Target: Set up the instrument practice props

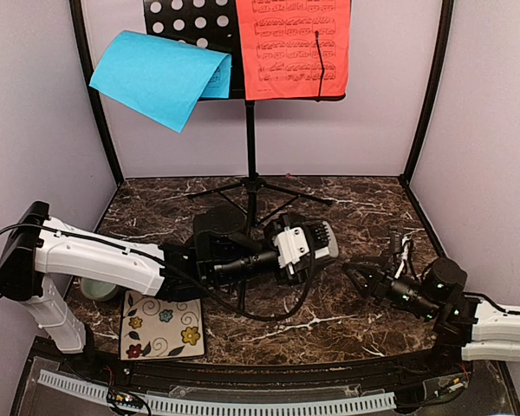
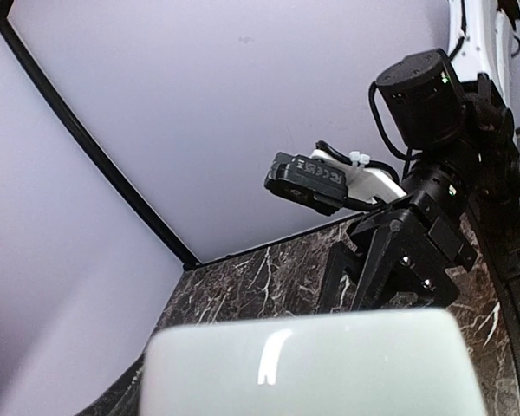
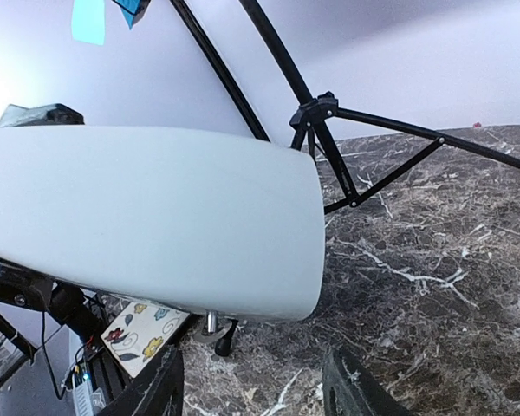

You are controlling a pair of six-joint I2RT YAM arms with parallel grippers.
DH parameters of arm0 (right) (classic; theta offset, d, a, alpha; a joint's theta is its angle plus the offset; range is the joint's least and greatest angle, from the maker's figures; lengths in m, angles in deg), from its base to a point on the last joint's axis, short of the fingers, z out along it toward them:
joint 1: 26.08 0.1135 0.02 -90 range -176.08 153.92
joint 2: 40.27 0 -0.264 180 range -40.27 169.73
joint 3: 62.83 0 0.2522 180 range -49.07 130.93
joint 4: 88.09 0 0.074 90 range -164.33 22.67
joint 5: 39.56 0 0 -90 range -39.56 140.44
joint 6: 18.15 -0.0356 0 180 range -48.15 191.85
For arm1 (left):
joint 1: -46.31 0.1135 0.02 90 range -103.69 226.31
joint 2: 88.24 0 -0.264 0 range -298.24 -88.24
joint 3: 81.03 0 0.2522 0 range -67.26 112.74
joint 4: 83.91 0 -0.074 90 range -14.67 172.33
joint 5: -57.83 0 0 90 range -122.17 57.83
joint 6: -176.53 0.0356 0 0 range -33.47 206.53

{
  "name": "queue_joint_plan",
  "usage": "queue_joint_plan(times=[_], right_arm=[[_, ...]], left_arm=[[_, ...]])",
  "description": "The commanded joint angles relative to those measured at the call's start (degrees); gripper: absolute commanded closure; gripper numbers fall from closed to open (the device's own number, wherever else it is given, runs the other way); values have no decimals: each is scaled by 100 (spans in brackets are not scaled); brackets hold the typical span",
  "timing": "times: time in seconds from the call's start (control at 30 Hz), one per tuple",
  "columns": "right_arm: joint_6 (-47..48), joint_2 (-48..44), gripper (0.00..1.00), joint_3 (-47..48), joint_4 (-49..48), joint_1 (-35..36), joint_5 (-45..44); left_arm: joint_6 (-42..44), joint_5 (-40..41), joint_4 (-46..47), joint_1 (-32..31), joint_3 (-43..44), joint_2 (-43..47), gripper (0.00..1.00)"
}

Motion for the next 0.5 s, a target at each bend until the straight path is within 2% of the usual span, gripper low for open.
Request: queue_joint_plan(times=[0.0,0.1,0.47], right_arm=[[351,327,46,156,-194,27,234],[448,633,47,280,-351,41,403],[456,1452,43,606,-1116,61,1227]], left_arm=[[1241,270,431,-118,187,351,88],[1162,258,744,-121,45,455,90],[438,-372,765,-119,99,554,93]])
